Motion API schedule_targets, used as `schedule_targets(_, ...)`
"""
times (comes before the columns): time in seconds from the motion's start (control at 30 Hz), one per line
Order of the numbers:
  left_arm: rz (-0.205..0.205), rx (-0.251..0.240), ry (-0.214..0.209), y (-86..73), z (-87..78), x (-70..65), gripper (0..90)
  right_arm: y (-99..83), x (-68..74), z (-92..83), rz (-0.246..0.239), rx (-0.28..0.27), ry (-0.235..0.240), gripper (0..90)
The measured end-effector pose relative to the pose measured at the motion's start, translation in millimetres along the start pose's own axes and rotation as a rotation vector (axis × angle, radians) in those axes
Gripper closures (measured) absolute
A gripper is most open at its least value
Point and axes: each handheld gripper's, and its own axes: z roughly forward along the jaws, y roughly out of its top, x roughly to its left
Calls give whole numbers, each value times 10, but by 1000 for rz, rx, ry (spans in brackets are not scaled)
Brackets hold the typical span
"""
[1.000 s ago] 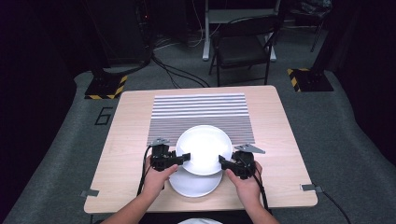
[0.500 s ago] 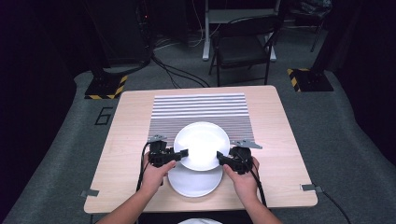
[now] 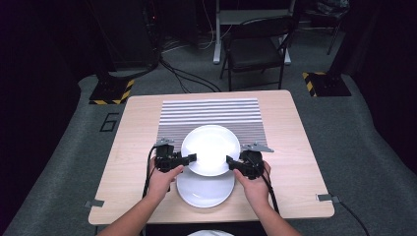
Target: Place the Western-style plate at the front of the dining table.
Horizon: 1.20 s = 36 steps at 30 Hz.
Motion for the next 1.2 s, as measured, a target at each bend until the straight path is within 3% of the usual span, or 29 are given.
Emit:
schedule_targets(0.23,13,-16,11,95,-9,17,441,86,14,22,-5,-10,1,447)
schedule_targets(0.7,-19,-35,23,202,2,108,443,221,49,118,-9,-17,-4,450)
schedule_targets(1.07,3,-53,38,341,4,142,452,357,47,182,-11,-33,-7,453)
schedule_targets(1.2,-7,-57,36,395,24,154,455,393,33,196,-9,-36,-6,454)
